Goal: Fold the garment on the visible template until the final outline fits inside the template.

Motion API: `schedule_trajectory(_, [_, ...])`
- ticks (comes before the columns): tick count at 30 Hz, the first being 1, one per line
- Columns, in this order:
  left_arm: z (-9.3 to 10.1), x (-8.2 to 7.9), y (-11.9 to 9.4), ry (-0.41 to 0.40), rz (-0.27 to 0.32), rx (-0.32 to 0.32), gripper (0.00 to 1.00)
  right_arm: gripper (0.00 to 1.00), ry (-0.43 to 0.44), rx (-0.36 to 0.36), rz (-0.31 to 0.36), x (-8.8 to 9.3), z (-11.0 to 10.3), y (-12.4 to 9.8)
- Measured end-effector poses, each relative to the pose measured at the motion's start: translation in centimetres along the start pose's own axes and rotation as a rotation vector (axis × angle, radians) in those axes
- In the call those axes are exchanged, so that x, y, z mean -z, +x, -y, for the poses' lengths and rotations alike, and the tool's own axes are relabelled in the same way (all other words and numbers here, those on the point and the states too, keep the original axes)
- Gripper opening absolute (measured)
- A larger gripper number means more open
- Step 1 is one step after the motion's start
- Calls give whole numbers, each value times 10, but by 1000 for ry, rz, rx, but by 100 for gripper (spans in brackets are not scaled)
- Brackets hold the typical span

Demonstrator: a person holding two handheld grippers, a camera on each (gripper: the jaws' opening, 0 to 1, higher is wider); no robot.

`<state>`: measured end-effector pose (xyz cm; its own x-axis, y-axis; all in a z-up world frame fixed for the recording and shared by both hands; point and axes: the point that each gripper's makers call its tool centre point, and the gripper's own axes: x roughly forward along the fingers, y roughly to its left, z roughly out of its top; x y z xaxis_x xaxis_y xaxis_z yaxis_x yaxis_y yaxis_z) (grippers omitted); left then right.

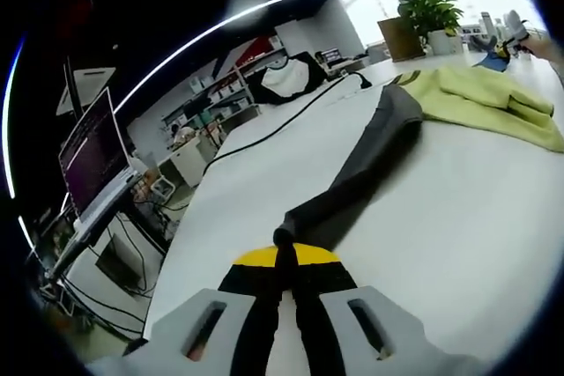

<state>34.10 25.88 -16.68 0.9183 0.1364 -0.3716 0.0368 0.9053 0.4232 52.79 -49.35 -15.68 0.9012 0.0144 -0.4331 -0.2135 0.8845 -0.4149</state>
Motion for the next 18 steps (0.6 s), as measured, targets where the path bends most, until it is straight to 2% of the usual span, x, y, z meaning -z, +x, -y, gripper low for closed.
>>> schedule_trajectory(18, [-11,9,9,15,-25,-13,3,0,24,33,-25,14,22,1])
